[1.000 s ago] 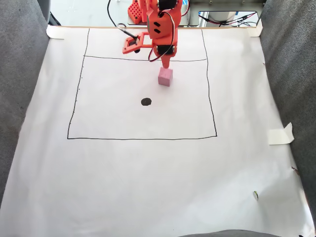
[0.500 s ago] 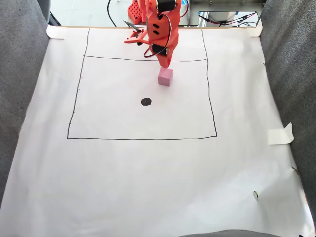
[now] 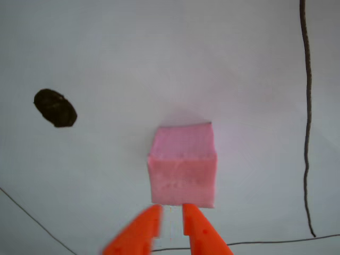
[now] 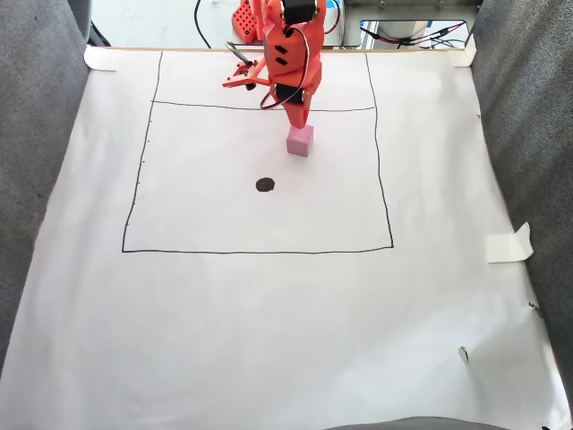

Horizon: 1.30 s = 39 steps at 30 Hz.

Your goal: Grasp the colored block, Place it on the black dot, and then return the arm to the default position.

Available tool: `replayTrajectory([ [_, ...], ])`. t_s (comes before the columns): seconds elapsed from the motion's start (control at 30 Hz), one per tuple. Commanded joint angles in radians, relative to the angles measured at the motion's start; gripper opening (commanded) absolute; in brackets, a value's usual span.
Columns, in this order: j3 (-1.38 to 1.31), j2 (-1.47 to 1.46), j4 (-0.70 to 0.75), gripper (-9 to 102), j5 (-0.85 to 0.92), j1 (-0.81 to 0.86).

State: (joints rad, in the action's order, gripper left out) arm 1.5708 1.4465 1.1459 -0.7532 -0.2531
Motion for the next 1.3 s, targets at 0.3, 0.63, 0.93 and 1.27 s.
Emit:
replayTrajectory([
  [0.3,-0.028,0.025,0.067,38,0.026,-0.021],
  [0.63,-0.046,-0.015,0.137,39,0.012,-0.060],
  [0.93,-0.046,-0.057,0.146,40,0.017,-0.077],
  [1.27,-0.034,-0.087,0.133,39,0.026,-0.071],
])
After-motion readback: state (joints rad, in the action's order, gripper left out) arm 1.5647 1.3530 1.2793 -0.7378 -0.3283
